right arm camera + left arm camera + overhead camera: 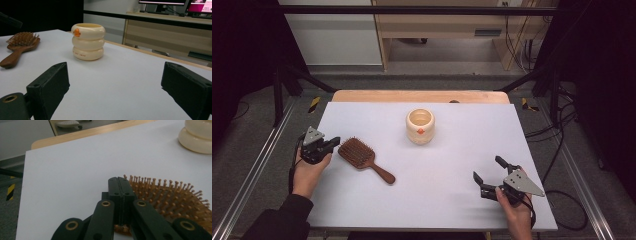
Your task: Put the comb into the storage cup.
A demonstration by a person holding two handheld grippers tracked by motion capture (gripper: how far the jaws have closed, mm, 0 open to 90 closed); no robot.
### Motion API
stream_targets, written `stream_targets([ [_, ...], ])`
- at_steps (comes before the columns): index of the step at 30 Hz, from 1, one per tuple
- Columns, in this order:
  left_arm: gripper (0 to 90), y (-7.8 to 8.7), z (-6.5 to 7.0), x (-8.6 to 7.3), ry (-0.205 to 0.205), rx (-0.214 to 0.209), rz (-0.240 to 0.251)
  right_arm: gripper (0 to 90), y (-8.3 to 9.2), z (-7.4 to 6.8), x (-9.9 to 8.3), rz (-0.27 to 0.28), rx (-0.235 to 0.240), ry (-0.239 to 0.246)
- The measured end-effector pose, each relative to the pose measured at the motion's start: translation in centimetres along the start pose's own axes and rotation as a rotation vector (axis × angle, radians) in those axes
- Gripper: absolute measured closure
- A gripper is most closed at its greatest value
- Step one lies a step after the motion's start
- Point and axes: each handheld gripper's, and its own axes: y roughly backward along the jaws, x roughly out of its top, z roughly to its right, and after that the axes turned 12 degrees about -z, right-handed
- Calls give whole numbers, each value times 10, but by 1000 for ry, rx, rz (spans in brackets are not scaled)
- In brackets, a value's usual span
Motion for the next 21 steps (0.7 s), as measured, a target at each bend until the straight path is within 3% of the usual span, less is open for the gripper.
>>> stream_targets([
  [4,900,-8,-6,4,-15,15,-33,78,0,-1,0,0,1,1],
  [8,900,-20,-13,7,-5,9,-73,77,0,-1,0,-3,1,0],
  [12,900,-25,-18,9,5,14,-83,78,-1,-1,0,-8,3,2],
  [21,900,-43,-17,9,-8,-14,-131,78,-1,0,0,-9,0,2],
])
